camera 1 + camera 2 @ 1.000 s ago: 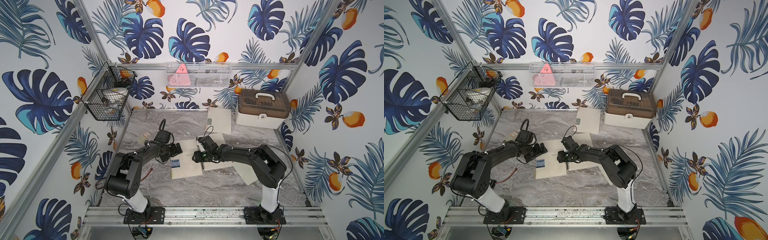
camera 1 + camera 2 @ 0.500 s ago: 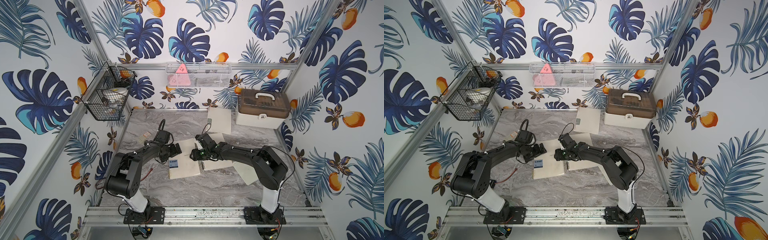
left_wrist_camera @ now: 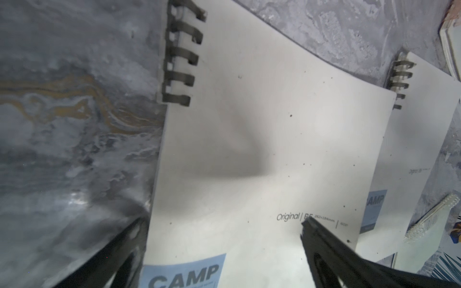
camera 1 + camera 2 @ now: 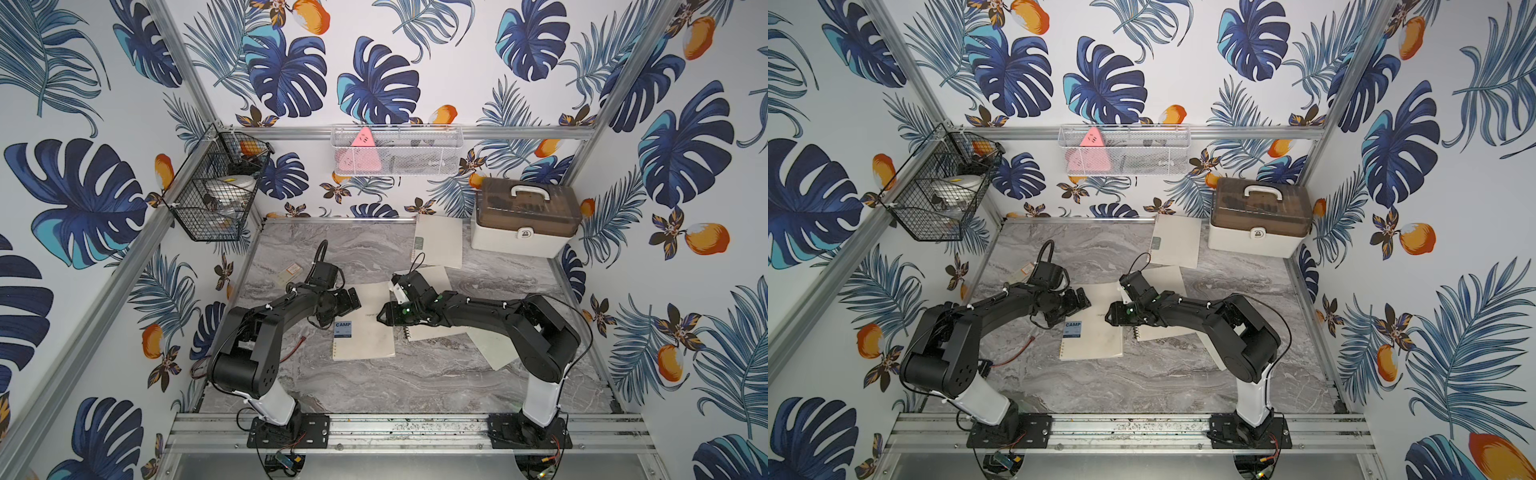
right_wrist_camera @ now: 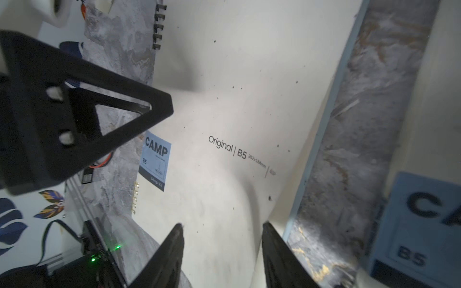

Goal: Tear off pages from different notebooks
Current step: Open the notebook at the center of the board.

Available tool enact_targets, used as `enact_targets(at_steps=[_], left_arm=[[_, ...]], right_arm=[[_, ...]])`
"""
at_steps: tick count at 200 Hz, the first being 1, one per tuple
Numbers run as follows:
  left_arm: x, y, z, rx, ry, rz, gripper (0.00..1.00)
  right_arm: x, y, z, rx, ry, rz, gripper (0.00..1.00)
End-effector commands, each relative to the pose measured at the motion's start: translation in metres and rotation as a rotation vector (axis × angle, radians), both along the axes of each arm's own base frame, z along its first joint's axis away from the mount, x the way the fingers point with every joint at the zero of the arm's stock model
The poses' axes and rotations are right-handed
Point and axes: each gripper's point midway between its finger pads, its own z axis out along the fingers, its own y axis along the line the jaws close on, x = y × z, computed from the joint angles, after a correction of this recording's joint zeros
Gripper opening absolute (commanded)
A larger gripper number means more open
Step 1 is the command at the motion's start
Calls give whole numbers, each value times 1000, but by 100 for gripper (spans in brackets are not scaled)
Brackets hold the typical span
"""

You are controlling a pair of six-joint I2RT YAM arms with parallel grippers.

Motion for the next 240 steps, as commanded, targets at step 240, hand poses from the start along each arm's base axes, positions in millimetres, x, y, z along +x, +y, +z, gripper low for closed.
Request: enact_targets(at_steps=[240], left_arm=[[51, 48, 142, -591, -357, 267, 99]], right_arm=[[-35, 128, 126, 407, -161, 350, 49]])
